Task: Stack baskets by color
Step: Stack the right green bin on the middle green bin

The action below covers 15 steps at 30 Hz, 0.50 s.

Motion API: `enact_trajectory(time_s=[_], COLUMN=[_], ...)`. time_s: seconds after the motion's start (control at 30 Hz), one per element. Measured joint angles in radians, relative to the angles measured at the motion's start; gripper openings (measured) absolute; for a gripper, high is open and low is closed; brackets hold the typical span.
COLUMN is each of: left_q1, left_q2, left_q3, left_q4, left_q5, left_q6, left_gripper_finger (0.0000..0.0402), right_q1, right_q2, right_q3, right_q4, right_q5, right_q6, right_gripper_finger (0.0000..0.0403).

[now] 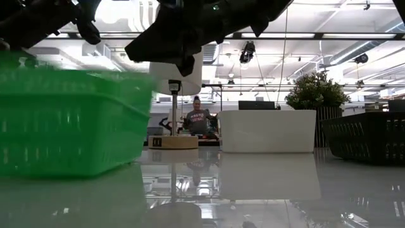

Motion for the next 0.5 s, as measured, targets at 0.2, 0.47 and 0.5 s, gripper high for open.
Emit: enact_trajectory(time_s=[0.2, 0.47, 0.5], left_q1=[0.0, 0.0, 0.0], left_q2=[0.0, 0.0, 0.0], left_q3=[0.0, 0.0, 0.0], left_q4=[0.0, 0.0, 0.0], left_q5=[0.0, -0.007, -0.007], left_q6=[0.0, 0.0, 0.0], left_gripper_finger=[0.0089, 0.0089, 0.0089], right_q1=[-0.001, 0.012, 0.017], right_q2=[0.0, -0.044, -0.045], right_q3=[0.008, 0.036, 0.036], right_q4=[-0.004, -0.04, -0.039], right_q5=[0.001, 0.054, 0.076], right_q6=[-0.007, -0.021, -0.022], right_gripper_finger=[0.011, 0.0121, 0.0114])
